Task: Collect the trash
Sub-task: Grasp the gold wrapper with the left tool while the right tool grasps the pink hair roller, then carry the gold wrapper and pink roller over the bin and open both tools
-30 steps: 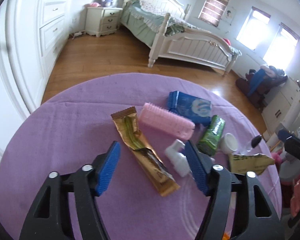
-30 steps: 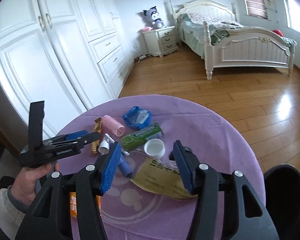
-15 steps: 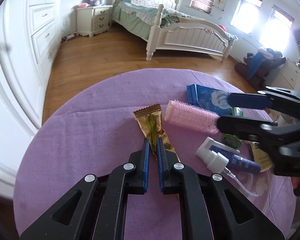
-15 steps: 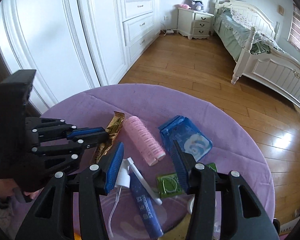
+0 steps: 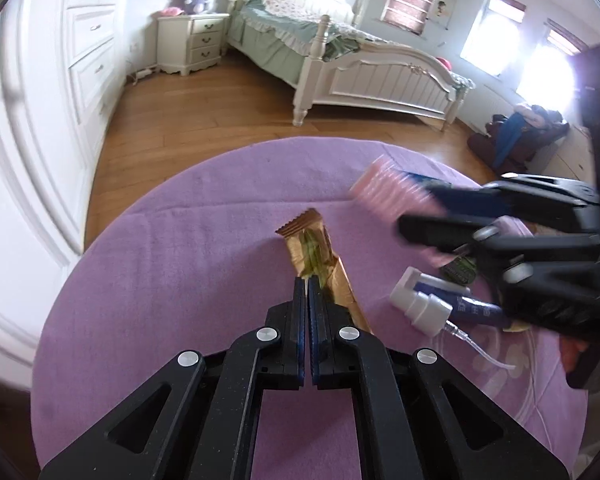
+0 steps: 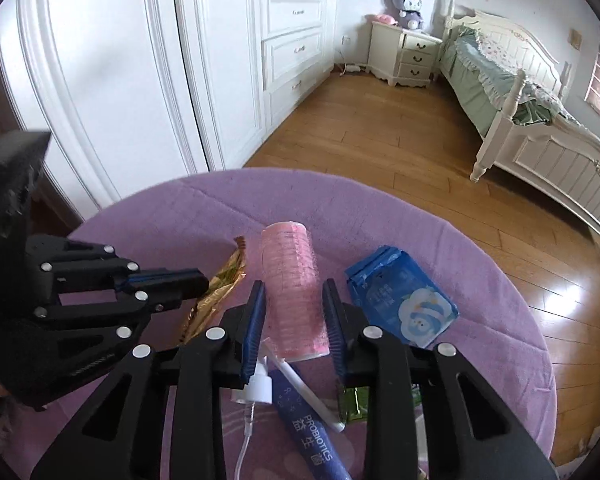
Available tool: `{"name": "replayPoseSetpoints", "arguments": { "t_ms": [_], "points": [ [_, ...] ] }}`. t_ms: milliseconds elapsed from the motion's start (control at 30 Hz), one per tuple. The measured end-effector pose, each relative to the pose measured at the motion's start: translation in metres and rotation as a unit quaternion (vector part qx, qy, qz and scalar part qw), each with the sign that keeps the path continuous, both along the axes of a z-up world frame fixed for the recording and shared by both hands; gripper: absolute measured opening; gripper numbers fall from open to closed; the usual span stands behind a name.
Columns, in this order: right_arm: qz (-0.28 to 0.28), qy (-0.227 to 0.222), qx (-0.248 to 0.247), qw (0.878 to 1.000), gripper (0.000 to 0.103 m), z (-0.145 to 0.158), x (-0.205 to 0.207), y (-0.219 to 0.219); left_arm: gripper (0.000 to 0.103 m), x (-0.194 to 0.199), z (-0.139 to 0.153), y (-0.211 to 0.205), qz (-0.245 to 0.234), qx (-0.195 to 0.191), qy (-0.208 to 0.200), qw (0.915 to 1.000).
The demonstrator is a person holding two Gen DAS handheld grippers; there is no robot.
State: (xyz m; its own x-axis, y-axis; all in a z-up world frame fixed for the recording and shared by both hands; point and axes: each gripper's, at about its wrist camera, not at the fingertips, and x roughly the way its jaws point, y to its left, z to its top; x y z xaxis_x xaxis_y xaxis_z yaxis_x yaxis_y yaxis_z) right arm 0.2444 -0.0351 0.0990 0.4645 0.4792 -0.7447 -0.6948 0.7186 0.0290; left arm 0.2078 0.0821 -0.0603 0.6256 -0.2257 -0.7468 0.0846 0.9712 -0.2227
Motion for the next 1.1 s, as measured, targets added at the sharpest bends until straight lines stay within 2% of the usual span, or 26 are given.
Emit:
{"name": "replayPoseSetpoints", "arguments": {
  "t_ms": [67,100,133,200,233,300,367,400,433,467,533,633,700,833,1000,1100],
  "points": [
    [-0.015,-0.006,0.038,0.999,0.029,0.012,-0.009,-0.017,0.007,-0.002,-0.001,0.004,0.017,-0.029,0.004,0.9994],
    [-0.024,-0.007,0.056,0.998,0.029,0.017,-0.015,-0.026,0.021,-0.004,-0.002,0.003,0.018,-0.034,0.005,0.9992],
    [-0.03,-0.004,0.073,0.997,0.029,0.021,-0.021,-0.036,0.041,-0.004,-0.002,0.0,0.018,-0.035,0.004,0.9992],
    [-0.039,0.005,0.098,0.994,0.029,0.024,-0.029,-0.051,0.066,-0.006,0.001,-0.01,0.017,-0.03,-0.006,0.9994],
    [-0.043,0.006,0.107,0.993,0.029,0.025,-0.036,-0.06,0.066,-0.006,0.002,-0.016,0.019,-0.02,-0.009,0.9996],
    [-0.051,0.013,0.121,0.991,0.029,0.024,-0.045,-0.072,0.066,-0.005,0.001,-0.027,0.018,-0.009,-0.008,0.9998],
    [-0.061,0.019,0.13,0.99,0.029,0.022,-0.053,-0.085,0.063,-0.003,-0.001,-0.038,0.013,0.019,-0.003,0.9997],
    [-0.068,0.023,0.136,0.988,0.029,0.021,-0.057,-0.093,0.043,-0.002,0.0,-0.04,0.011,0.029,-0.002,0.9995],
    [-0.072,0.026,0.139,0.987,0.029,0.02,-0.058,-0.098,0.035,-0.001,0.0,-0.042,0.015,0.042,-0.001,0.999],
    [-0.075,0.028,0.142,0.987,0.029,0.019,-0.062,-0.103,0.031,0.001,-0.001,-0.041,0.018,0.049,0.001,0.9986],
    [-0.082,0.028,0.147,0.985,0.029,0.017,-0.067,-0.115,0.015,0.003,-0.001,-0.037,0.023,0.059,0.003,0.998],
    [-0.092,0.032,0.16,0.982,0.029,0.014,-0.073,-0.133,0.012,0.0,0.0,-0.029,0.03,0.055,0.002,0.9981],
    [-0.101,0.035,0.171,0.979,0.029,0.012,-0.076,-0.145,0.01,-0.009,0.002,-0.028,0.03,0.038,-0.001,0.9988],
    [-0.125,0.043,0.196,0.972,0.029,0.005,-0.071,-0.173,0.01,-0.034,0.019,-0.047,0.009,0.024,-0.027,0.9993],
    [-0.163,0.044,0.225,0.96,0.029,-0.003,-0.077,-0.219,0.01,-0.064,0.053,-0.113,-0.053,0.011,-0.071,0.996],
    [-0.193,0.043,0.23,0.953,0.029,-0.01,-0.078,-0.249,0.01,-0.072,0.066,-0.168,-0.099,-0.001,-0.087,0.9912]
  ]
}}
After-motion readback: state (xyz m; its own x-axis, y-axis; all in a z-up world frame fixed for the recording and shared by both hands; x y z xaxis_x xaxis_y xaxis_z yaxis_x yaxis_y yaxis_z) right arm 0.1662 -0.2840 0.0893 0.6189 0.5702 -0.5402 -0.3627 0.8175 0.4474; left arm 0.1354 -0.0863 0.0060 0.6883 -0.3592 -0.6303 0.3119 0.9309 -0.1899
